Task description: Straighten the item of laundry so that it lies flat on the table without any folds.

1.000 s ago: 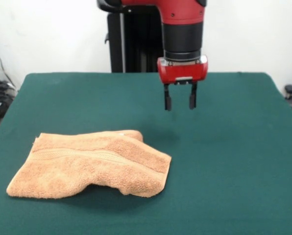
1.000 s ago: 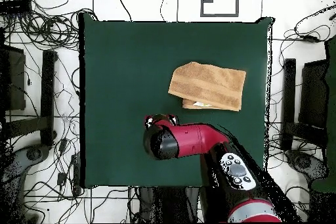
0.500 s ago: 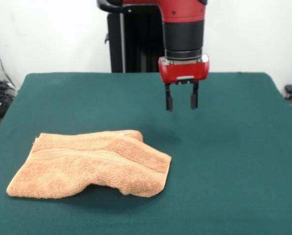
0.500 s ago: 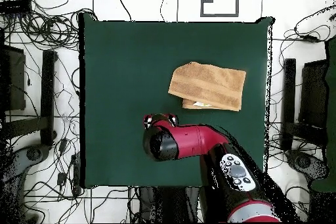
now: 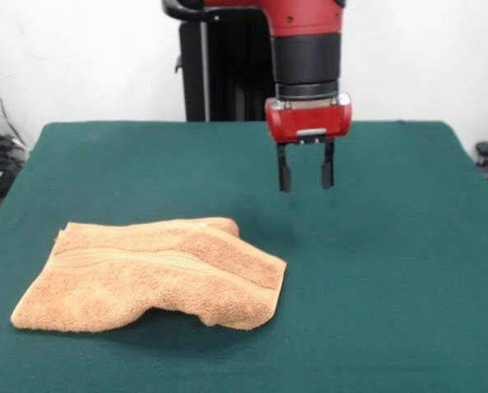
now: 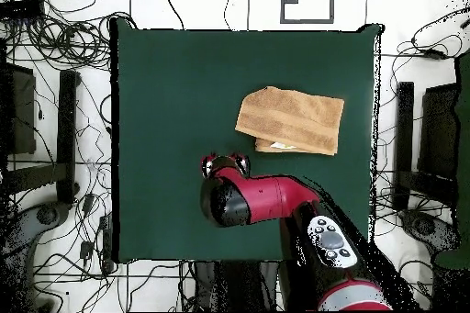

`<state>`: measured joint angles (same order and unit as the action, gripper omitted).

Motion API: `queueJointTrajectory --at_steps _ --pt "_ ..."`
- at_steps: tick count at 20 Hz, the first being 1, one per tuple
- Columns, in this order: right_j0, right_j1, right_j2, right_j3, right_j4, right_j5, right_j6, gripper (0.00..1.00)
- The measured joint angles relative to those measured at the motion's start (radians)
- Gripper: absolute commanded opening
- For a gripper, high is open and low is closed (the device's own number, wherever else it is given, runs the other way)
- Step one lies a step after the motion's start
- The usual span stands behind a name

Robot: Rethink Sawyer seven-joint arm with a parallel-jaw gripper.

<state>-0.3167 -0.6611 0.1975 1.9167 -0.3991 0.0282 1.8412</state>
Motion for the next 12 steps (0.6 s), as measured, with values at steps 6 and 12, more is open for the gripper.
queueJointTrajectory --at_steps 6,12 --pt "0.015 0.002 -0.017 0.002 -0.039 -0.106 0.000 1.00" --pt "0.036 0.038 -0.030 0.004 -0.083 -0.192 0.000 1.00"
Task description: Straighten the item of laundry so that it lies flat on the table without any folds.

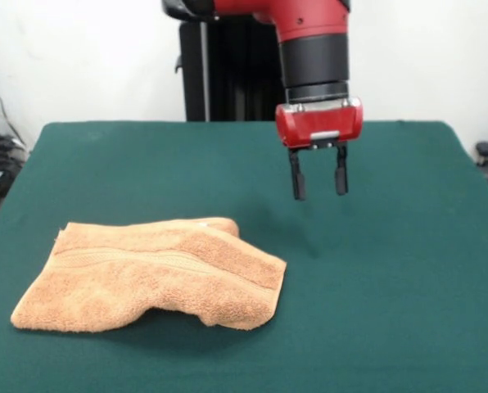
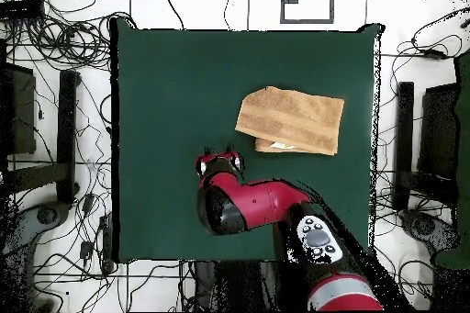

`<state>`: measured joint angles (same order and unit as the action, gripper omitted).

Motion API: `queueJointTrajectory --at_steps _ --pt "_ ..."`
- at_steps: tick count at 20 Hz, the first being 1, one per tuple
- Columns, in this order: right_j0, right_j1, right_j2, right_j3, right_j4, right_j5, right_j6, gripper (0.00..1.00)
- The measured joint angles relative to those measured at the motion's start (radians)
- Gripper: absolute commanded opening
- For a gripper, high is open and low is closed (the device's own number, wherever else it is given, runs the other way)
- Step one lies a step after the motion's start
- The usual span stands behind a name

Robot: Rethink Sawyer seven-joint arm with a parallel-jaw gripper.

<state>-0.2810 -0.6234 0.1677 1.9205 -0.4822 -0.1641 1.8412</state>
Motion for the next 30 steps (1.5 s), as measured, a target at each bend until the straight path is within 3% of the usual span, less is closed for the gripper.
queueJointTrajectory --at_steps 10,30 --pt "-0.012 0.062 -0.005 0.000 -0.065 -0.003 0.000 1.00" --pt "-0.100 0.073 0.028 0.019 -0.147 0.114 0.000 1.00"
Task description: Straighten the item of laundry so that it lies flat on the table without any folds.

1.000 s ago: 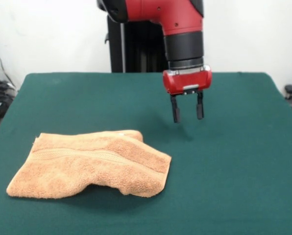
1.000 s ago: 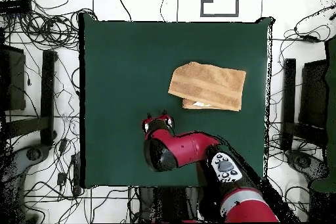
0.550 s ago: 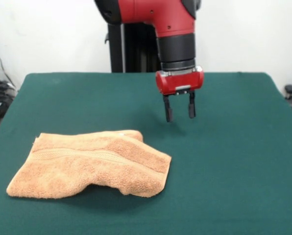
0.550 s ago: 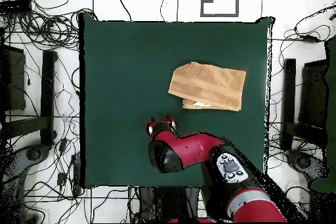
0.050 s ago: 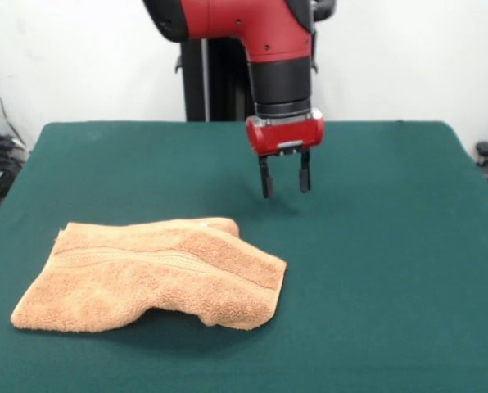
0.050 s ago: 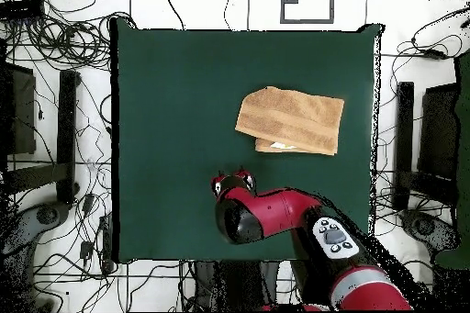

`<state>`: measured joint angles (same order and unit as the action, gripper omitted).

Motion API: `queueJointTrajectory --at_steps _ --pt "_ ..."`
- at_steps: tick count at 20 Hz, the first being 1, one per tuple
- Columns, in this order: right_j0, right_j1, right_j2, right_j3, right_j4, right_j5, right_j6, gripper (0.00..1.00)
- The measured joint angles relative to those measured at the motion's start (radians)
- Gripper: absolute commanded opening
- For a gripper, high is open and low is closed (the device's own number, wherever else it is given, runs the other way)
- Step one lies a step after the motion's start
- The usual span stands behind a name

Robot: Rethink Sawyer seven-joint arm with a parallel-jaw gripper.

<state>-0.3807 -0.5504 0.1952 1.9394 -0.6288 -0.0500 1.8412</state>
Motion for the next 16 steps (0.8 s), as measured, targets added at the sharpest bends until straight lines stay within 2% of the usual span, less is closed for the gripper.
queueJointTrajectory --at_steps 16 --pt "-0.105 0.017 0.139 0.020 -0.081 0.254 0.000 1.00"
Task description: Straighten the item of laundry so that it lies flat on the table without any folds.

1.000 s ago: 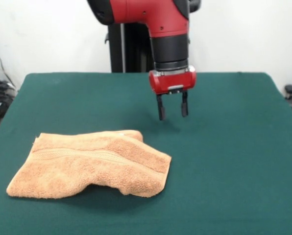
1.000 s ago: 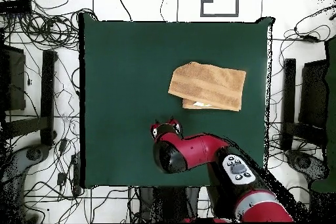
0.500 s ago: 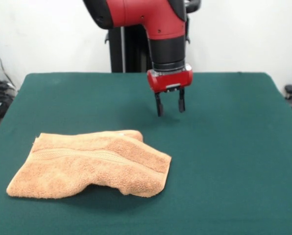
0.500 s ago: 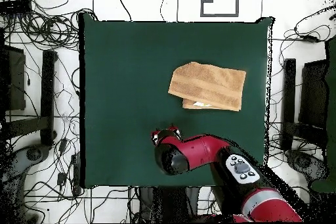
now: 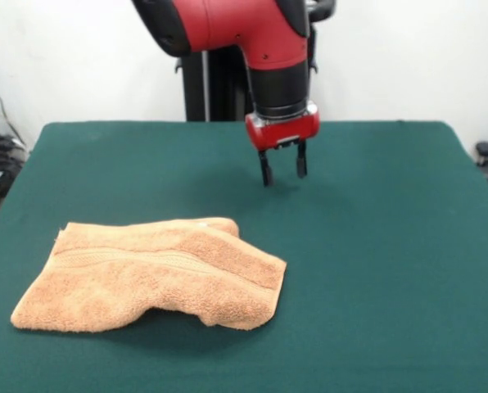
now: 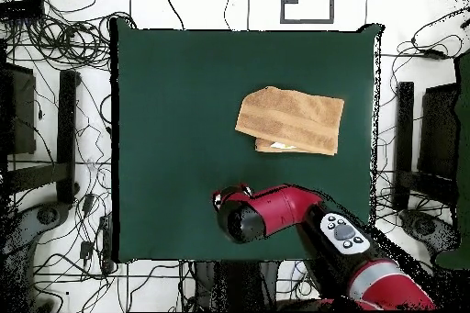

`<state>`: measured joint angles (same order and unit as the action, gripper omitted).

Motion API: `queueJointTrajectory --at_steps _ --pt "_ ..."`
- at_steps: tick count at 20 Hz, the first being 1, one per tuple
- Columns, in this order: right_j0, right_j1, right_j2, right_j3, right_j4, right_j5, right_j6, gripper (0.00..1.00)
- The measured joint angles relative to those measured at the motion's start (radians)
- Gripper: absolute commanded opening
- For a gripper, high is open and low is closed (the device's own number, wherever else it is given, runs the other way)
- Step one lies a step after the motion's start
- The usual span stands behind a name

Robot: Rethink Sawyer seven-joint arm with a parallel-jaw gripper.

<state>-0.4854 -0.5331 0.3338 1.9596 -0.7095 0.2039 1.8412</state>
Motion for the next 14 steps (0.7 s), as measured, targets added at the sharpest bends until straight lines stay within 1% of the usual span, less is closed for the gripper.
queueJointTrajectory --at_steps 6,14 --pt "-0.019 0.003 0.045 0.012 -0.025 0.052 0.000 1.00" --pt "-0.059 0.015 0.078 0.026 -0.063 0.064 0.000 1.00"
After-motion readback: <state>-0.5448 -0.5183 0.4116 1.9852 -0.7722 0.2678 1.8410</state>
